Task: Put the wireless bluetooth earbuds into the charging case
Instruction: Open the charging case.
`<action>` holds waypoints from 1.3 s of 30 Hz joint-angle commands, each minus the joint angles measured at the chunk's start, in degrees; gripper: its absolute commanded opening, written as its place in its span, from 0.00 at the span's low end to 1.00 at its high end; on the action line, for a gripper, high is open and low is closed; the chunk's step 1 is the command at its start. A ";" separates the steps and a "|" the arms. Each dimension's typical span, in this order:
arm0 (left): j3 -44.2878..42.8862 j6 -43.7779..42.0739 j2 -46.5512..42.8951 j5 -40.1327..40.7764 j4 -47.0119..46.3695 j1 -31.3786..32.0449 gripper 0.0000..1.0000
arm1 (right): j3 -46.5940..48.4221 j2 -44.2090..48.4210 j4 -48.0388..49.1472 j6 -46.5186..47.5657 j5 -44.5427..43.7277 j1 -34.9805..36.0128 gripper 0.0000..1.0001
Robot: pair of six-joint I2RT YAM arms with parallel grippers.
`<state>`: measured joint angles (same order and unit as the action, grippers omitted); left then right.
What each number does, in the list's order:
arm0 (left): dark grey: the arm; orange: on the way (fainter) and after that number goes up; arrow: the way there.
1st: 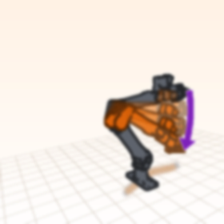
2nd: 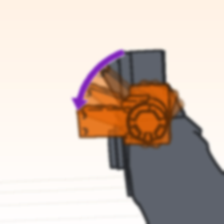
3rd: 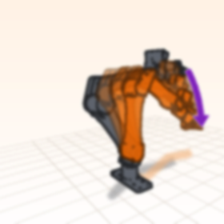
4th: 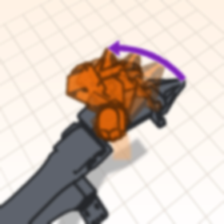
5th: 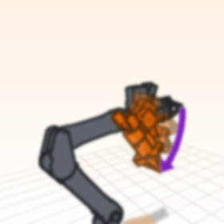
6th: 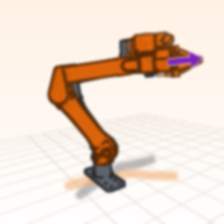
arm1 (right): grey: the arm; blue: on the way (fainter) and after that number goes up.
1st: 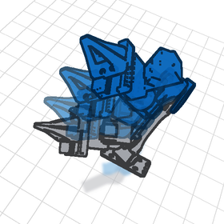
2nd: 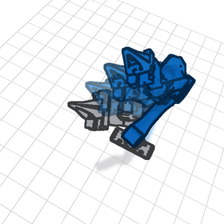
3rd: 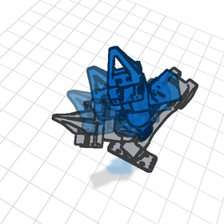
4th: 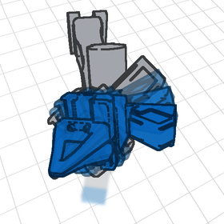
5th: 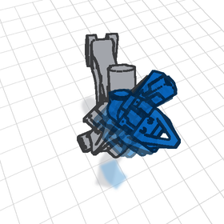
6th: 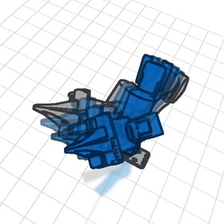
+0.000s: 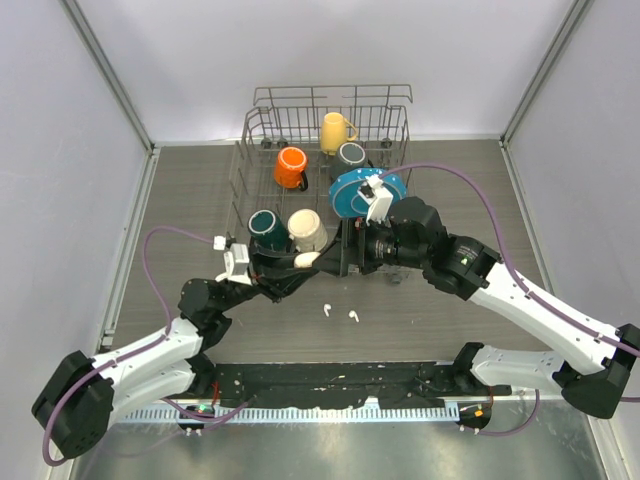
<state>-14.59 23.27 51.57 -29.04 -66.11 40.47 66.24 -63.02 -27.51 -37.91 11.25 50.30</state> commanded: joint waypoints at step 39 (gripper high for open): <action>-0.79 -5.25 -10.43 -2.69 9.41 0.23 0.00 | 14.80 7.82 -27.22 -5.15 -35.23 -12.14 0.95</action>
<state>-14.41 20.38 43.46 -32.95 -58.89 40.56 78.72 -56.45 -39.13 -42.00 -10.50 43.46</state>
